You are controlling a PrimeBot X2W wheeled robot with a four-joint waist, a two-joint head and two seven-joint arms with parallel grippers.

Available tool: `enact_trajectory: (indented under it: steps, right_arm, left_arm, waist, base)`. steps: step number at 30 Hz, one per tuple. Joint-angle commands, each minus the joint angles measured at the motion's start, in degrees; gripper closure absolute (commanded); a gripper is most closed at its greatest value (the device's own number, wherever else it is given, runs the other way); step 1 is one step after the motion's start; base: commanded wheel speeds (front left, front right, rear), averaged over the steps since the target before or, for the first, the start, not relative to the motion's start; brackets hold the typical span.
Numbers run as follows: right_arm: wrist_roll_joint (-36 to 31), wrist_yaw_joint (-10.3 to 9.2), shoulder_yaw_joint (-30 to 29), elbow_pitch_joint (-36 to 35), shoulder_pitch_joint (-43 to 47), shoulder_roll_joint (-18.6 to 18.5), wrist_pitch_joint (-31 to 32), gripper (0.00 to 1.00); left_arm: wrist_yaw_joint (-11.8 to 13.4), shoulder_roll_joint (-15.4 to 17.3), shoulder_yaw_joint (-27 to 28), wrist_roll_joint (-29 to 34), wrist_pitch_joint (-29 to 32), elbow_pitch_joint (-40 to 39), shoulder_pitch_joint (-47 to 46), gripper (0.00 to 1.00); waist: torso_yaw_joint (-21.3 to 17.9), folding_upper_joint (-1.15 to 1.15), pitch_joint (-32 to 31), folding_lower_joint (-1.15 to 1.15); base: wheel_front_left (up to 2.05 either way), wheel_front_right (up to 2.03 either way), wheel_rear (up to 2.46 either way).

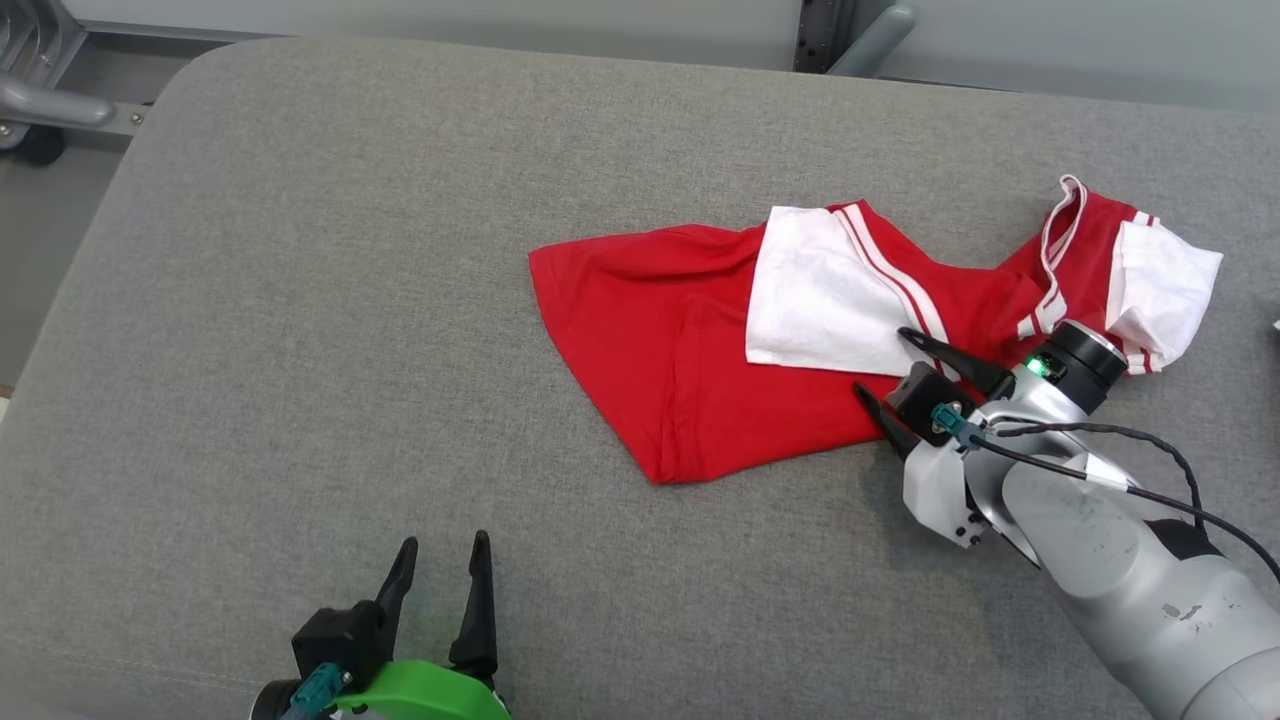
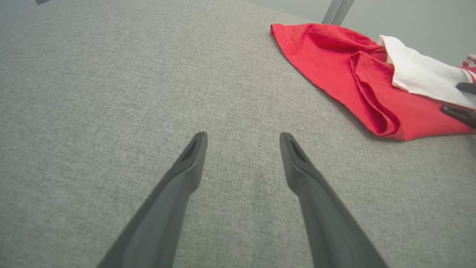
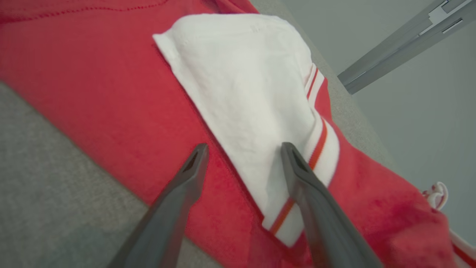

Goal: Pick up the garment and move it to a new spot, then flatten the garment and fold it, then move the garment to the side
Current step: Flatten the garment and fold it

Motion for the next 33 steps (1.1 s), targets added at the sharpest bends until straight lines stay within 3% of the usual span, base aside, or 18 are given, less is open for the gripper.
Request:
enact_trajectory:
  steps: [1,5,6,7,8,9,10,18,33]
  right_arm:
    - [-0.1,-0.11,-0.1,0.4,-0.7,-0.4,-0.2,0.00]
    - [-0.7,-0.11,-0.7,1.5,-0.9,-0.4,-0.3,0.02]
    - [-0.8,-0.11,-0.9,1.7,-1.1,-0.4,-0.3,0.18]
    - [-0.8,-0.11,-1.2,2.0,-1.2,-0.4,-0.3,0.47]
    - [-0.9,-0.11,-1.5,2.2,-1.4,-0.4,-0.3,0.62]
    - [-0.9,-0.11,-1.8,2.4,-1.6,-0.3,-0.4,0.91]
    - [-0.9,-0.11,-2.0,2.6,-1.7,-0.3,-0.4,1.00]
    - [-0.5,-0.11,-5.0,3.6,-3.6,-0.4,-0.5,1.00]
    - [3.5,-0.11,-16.4,4.0,-10.1,-2.1,-0.2,1.00]
  left_arm:
    - [-0.1,0.2,0.0,0.0,-0.2,-0.2,-0.7,0.00]
    - [-0.3,0.2,0.0,0.2,-0.2,0.1,-0.6,0.00]
    - [-0.3,0.2,0.1,0.3,-0.2,0.1,-0.6,0.00]
    - [-0.3,0.2,0.1,0.3,-0.2,0.1,-0.5,0.00]
    - [-0.3,0.2,0.1,0.4,-0.2,0.2,-0.4,0.00]
    - [-0.4,0.2,0.1,0.3,-0.2,0.2,-0.3,0.00]
    - [-0.4,0.2,0.1,0.4,-0.2,0.2,-0.3,0.00]
    - [-0.4,0.2,0.1,0.3,-0.2,0.2,-0.1,0.00]
    - [-0.3,0.2,-1.2,-0.3,-0.2,-0.6,-1.6,0.00]
  waist:
    - [0.0,0.00,0.0,0.00]
    - [0.1,0.00,-0.1,0.00]
    - [0.1,0.00,-0.2,0.00]
    - [0.2,0.00,-0.2,0.00]
    - [0.3,0.00,-0.2,0.00]
    - [0.4,0.00,-0.2,0.00]
    - [0.4,0.00,-0.2,0.00]
    - [0.9,0.00,0.0,0.00]
    - [3.1,0.00,2.0,0.00]
  base:
    - [0.00,0.00,0.00]
    - [0.00,0.00,0.00]
    - [0.00,0.00,0.00]
    - [0.00,0.00,0.00]
    - [0.00,0.00,0.00]
    - [0.00,0.00,0.00]
    - [0.00,0.00,0.00]
    - [0.00,0.00,0.00]
    - [0.00,0.00,0.00]
